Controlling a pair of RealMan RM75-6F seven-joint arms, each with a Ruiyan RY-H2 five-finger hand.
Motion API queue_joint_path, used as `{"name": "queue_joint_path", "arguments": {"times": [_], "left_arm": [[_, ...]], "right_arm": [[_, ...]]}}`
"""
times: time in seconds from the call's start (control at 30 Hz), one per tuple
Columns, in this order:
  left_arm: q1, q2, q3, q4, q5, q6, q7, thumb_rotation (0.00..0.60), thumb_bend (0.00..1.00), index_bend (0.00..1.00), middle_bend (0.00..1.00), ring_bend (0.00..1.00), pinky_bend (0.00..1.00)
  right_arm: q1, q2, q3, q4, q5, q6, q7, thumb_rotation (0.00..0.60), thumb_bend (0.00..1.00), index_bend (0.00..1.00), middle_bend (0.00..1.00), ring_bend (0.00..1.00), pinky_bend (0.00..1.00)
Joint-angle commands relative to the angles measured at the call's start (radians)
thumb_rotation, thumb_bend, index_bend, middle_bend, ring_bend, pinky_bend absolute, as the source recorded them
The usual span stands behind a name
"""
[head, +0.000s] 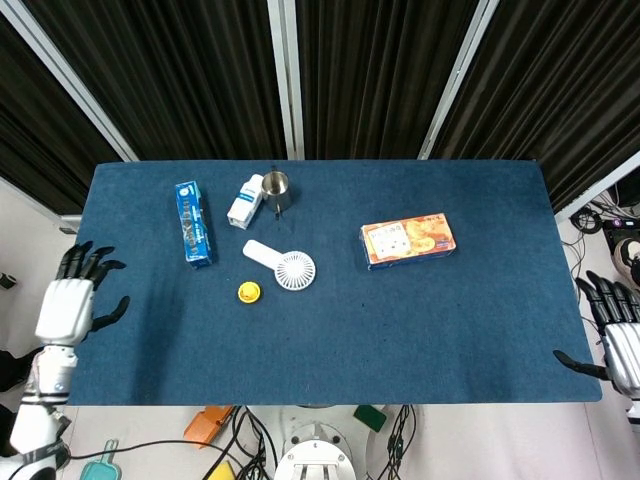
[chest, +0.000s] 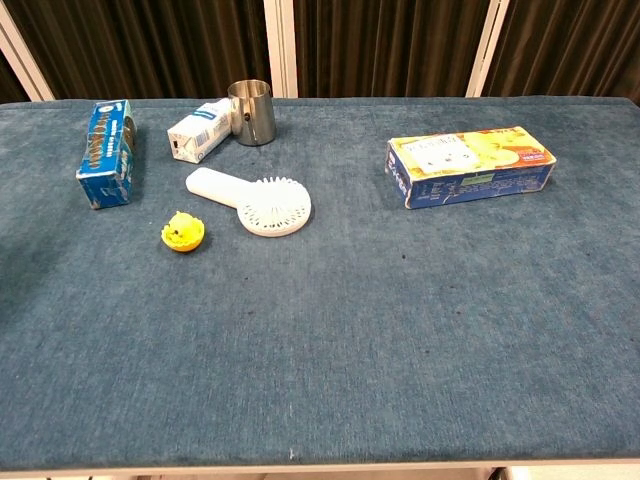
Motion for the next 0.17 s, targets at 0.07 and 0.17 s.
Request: {"name": "queue_joint_path", "arguments": {"times": [0.07,0.17], "left_arm": [[0.095,0.066,0.064,-0.031,0.055,0.084,-0.034,0.6,0.3,0.31,0.14,0.04,0.0],[0.135,0.09,0.089,-0.044,0.08,0.112,-0.055,0.6,0.3,0.31,0.14,0.04,0.0]], "right_arm": [[0.003,-0.001,-0.001,-0.006,-0.007,-0.001,-0.011,0.6,0.14,0.0,0.01,0.0,0.03],[0.007,-0.001,-0.002,-0.016,-0.015,-0.003,-0.023,0.6,0.14,0.0,0.01,0.0,0.03]]}}
